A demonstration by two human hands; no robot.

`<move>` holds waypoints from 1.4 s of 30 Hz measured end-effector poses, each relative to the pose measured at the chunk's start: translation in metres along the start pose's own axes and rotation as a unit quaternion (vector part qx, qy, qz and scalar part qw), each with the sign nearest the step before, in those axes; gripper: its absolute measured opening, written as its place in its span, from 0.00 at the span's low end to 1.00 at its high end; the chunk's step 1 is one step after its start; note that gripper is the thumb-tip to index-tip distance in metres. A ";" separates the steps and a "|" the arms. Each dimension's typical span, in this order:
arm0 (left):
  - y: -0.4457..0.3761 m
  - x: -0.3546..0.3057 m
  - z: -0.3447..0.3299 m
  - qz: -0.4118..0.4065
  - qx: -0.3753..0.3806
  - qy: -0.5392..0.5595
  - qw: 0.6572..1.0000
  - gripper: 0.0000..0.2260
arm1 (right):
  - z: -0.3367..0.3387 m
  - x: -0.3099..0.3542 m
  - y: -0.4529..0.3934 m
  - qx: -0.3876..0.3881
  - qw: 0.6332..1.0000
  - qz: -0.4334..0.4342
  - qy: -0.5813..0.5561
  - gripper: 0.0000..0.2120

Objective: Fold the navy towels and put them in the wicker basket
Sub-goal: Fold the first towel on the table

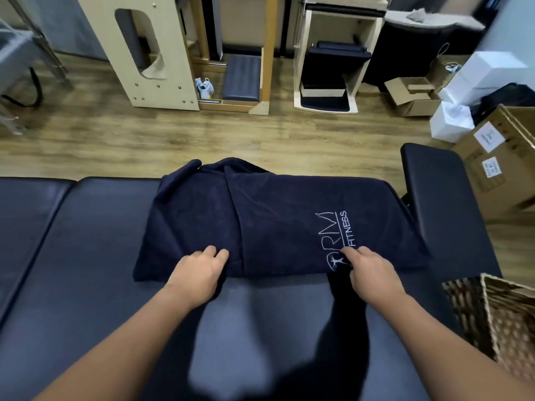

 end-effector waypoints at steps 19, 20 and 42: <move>0.192 -0.088 -0.061 0.087 0.013 -0.058 0.994 0.16 | -0.057 0.001 0.228 -0.083 0.993 0.083 -0.018 0.27; 0.196 -0.092 -0.061 0.088 0.000 -0.057 0.995 0.16 | -0.058 -0.004 0.231 -0.080 0.992 0.089 -0.047 0.25; 0.185 -0.116 -0.057 0.039 0.006 -0.031 0.999 0.14 | -0.043 -0.129 0.247 -0.154 0.945 -0.263 -0.118 0.10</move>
Point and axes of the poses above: each hand's wrist, its own y-axis away from the middle knuckle, its own z-axis out of the back of the hand, x = y × z, the point moved 6 cm from there along -y, towards the middle knuckle
